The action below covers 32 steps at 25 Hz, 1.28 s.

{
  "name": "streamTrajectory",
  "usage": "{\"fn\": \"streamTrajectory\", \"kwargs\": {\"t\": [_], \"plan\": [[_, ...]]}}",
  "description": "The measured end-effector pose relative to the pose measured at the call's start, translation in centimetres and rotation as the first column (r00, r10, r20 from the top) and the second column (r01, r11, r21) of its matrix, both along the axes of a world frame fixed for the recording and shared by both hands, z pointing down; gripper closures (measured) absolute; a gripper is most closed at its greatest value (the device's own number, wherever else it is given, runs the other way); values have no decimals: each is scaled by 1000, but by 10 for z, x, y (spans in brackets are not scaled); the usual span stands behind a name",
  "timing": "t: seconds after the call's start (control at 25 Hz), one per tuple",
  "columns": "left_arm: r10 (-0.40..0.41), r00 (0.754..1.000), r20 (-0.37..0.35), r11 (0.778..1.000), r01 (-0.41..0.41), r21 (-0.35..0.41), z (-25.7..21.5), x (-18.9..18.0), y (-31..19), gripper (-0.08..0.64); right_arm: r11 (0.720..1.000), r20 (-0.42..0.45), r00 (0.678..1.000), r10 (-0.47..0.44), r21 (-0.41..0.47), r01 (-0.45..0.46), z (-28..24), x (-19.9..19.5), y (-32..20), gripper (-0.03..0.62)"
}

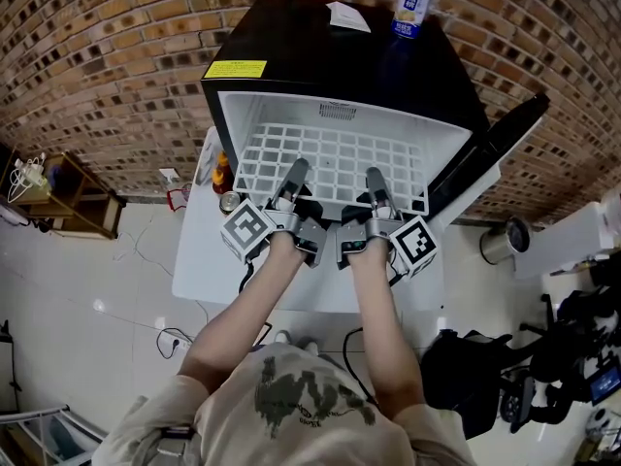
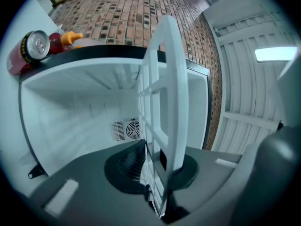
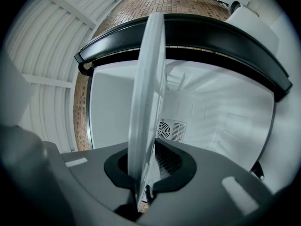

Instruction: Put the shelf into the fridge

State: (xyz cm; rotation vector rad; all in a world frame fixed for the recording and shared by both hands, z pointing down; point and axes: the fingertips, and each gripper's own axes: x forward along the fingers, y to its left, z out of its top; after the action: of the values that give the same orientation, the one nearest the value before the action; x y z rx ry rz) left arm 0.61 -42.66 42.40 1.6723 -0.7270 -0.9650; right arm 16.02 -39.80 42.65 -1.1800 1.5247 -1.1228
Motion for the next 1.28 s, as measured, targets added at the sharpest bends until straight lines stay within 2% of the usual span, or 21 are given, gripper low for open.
{"fn": "streamTrajectory", "kwargs": {"t": [0.12,0.48,0.84,1.28], "plan": [[-2,1000,-16,1000,2,-12,-1,1,-7,529,1000,-5,1000,10,4,-10,-1,0,-7,549],[-12,1000,19,1000,12,-8,-1,4,-33,523,1000,-10,1000,25,11,-25,-2,5,-32,543],[-20,1000,9,1000,20,-9,0,6,-54,515,999,7,1000,15,37,-16,-4,8,-55,540],[-24,1000,-18,1000,23,-11,-1,10,-67,509,999,10,1000,17,29,-17,-3,11,-67,538]]}}
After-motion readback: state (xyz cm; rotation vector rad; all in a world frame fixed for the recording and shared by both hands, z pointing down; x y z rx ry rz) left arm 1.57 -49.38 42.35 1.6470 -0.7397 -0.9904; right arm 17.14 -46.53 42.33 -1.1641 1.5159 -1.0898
